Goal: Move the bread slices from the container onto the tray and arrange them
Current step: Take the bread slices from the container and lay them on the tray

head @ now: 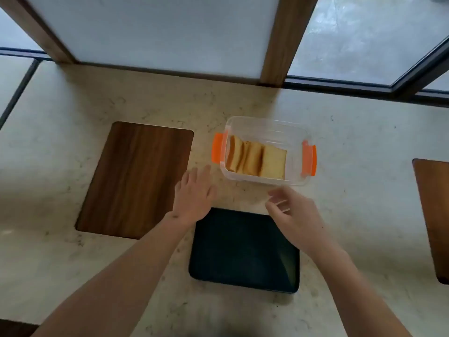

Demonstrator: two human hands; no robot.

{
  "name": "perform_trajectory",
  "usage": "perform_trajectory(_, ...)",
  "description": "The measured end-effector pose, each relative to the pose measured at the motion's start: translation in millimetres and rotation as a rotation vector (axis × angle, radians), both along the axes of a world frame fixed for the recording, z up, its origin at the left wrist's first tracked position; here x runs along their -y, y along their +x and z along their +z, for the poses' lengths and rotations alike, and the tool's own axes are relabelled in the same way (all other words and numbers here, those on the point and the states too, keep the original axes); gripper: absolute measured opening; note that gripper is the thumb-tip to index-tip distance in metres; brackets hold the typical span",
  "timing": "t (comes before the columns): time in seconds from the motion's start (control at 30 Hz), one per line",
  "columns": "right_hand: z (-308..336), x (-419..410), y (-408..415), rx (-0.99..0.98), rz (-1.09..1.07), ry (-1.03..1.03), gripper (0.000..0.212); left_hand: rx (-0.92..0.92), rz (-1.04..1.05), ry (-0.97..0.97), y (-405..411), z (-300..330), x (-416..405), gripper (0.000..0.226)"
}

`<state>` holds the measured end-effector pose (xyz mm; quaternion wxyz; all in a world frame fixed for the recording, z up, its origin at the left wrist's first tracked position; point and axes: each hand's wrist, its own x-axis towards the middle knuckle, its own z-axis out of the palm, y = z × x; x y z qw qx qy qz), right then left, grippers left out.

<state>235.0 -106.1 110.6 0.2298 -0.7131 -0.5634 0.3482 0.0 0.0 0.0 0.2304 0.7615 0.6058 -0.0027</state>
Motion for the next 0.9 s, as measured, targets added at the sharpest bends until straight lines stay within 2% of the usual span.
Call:
perform_trajectory(0.13,-2.5,-13.1,-11.8,-0.015,-0.026,0.011,0.015,-0.098,0.027,-0.044,-8.2,-21.9,-11.5,0.058)
perform_trajectory(0.27,-4.1,-29.8,-17.9,-0.001,-0.014,0.02,0.013,-0.113,-0.051,0.053,-14.1,-42.3,-30.0,0.059)
perform_trajectory(0.43,-8.7,-66.9,-8.3,0.134,-0.131,0.055,0.012,-0.14,-0.137,0.099,-11.5,-63.0,-36.1,0.059)
perform_trajectory(0.6,-18.3,-116.0,11.9,0.266,-0.111,-0.124,0.031,-0.17,-0.138,0.165,-13.4,-77.1,-35.1,0.058)
perform_trajectory(0.73,-32.2,-145.7,20.3,0.317,-0.086,-0.246,0.033,-0.158,-0.141,0.175,-13.5,-78.1,-35.4,0.058)
perform_trajectory(0.9,-45.1,-158.8,31.3,0.446,0.098,-0.277,0.051,-0.125,-0.159,0.177,-14.3,-76.7,-34.9,0.058)
